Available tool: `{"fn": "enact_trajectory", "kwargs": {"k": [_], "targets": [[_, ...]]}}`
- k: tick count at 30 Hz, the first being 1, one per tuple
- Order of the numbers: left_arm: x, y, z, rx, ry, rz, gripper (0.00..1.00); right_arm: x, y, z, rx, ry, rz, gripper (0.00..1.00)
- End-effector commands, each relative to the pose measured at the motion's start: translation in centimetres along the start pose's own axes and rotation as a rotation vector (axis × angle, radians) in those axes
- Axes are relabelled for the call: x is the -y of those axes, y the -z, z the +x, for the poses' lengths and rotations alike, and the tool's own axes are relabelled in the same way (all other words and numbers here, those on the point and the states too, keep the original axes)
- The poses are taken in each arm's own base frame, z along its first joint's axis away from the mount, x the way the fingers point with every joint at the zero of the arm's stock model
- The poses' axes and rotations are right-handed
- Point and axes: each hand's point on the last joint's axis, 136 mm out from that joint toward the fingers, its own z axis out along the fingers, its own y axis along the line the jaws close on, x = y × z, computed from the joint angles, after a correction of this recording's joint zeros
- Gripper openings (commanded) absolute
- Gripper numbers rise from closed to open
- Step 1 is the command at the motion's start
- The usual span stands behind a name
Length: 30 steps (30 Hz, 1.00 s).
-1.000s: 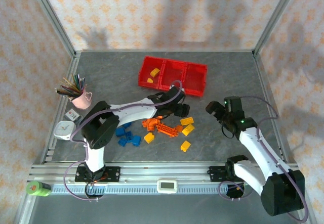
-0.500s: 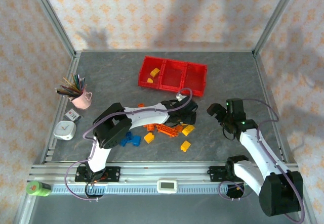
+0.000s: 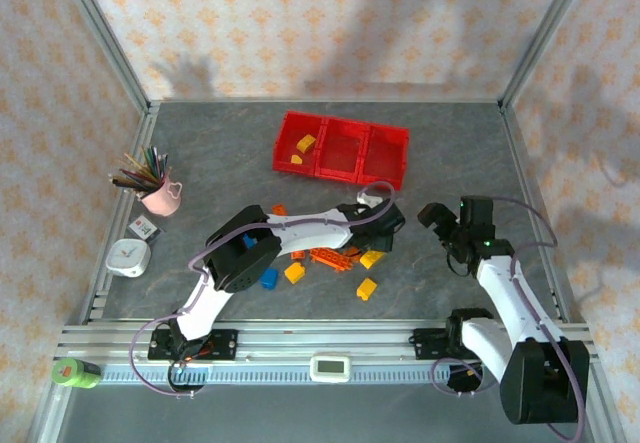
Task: Sort the legos into containers by color
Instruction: Pick up the lego from the center of the table.
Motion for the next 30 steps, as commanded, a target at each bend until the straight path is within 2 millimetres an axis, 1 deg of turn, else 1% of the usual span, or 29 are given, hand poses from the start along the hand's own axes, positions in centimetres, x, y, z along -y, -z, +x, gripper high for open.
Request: {"fn": "enact_trajectory", "kwargs": {"k": [1, 5, 11, 16, 21, 27, 30], "targets": [[-0.2, -0.4, 0.0, 0.019, -0.003, -0.075, 0.82, -0.3, -0.1, -0.2, 0.003, 0.019, -0.026, 1.00], [0.0, -0.8, 0.0, 0.031, -0.009, -0.094, 0.83, -0.2, -0.2, -0.2, 0.006, 0.014, -0.030, 1.00], [-1.3, -1.5, 0.2, 0.045, -0.024, -0.173, 0.83, -0.2, -0.1, -0.2, 0.003, 0.008, -0.030, 1.00], [-1.0, -2.1, 0.5, 0.048, -0.026, -0.176, 0.83, -0.3, -0.3, -0.3, 0.004, 0.008, -0.039, 1.00], [-1.8, -2.3, 0.5, 0.064, -0.045, -0.236, 0.83, -0.5, -0.2, -0.3, 0.001, 0.009, -0.044, 1.00], [-1.5, -1.8, 0.2, 0.079, -0.034, -0.214, 0.76, -0.6, -0.2, -0.3, -0.002, 0.016, -0.047, 1.00], [-1.1, -1.4, -0.1, 0.091, -0.026, -0.191, 0.71, -0.8, -0.1, -0.3, -0.004, 0.017, -0.055, 1.00]]}}
